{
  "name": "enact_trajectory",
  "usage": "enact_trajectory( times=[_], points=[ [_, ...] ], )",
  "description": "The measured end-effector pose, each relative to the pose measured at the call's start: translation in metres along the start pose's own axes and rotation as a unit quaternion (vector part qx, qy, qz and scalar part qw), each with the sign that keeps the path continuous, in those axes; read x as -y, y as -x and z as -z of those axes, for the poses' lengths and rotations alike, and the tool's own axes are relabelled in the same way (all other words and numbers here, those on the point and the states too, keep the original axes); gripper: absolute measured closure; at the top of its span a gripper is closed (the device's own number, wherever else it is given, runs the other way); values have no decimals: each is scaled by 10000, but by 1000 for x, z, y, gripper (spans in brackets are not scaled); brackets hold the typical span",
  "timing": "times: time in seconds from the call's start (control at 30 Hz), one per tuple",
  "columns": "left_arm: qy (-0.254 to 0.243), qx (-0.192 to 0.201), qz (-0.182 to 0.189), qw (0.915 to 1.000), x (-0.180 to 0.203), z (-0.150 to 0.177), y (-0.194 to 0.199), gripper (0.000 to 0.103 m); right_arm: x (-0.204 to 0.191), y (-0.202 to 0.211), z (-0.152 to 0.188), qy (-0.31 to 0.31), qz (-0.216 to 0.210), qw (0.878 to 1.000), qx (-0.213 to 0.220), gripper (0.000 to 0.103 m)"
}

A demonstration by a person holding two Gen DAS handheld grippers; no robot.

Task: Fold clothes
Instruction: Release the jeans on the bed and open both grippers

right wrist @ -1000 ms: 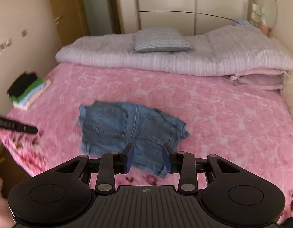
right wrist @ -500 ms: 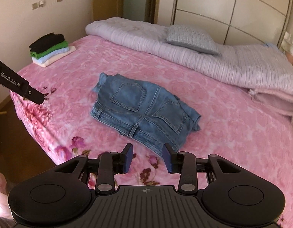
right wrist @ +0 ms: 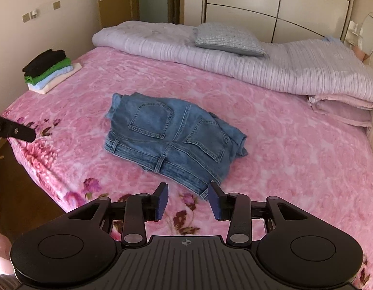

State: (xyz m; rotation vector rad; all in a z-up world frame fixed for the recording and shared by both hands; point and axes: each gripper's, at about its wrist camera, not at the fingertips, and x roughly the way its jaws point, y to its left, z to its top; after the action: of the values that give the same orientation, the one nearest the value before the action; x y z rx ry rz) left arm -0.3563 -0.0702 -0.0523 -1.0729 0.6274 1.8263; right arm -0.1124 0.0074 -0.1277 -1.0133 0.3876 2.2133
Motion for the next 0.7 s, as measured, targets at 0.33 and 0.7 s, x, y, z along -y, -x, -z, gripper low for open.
enact_trajectory(
  times=[0.33, 0.7],
  points=[
    [-153, -109, 247, 9995, -39, -23, -45, 85, 2, -33, -7, 218, 399, 9989, -102, 62],
    [-993, -120, 812, 9917, -61, -98, -106, 83, -21, -79, -36, -74, 880, 9959, -206, 62]
  ],
)
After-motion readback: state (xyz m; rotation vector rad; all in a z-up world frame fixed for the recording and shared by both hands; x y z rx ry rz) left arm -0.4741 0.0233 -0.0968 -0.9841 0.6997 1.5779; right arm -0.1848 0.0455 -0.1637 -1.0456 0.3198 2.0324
